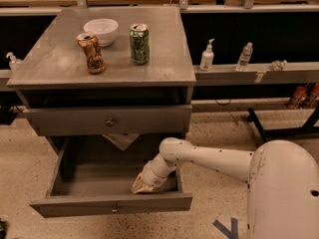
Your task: Open middle drawer
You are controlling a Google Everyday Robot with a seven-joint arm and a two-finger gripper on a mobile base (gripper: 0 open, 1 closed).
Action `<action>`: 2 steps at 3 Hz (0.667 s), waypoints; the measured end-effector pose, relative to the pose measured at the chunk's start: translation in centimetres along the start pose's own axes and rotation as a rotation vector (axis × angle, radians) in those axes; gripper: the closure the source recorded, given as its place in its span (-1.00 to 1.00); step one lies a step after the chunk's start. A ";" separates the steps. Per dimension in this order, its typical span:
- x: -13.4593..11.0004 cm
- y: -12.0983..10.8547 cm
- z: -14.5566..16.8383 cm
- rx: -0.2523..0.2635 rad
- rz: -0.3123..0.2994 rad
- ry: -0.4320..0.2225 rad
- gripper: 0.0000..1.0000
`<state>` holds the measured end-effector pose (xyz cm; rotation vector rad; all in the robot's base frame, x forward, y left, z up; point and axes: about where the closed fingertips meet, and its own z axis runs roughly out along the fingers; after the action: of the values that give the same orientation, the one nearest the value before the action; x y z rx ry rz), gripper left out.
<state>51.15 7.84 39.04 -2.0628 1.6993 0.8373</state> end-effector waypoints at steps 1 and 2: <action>0.0 0.0 0.0 0.000 0.000 0.000 1.00; 0.0 0.0 0.0 0.000 0.000 0.000 1.00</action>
Offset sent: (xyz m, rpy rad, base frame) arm 0.1267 -0.0123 -0.0156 -0.0778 -0.5391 -0.3488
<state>51.17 7.85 39.04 -2.0627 1.6994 0.8370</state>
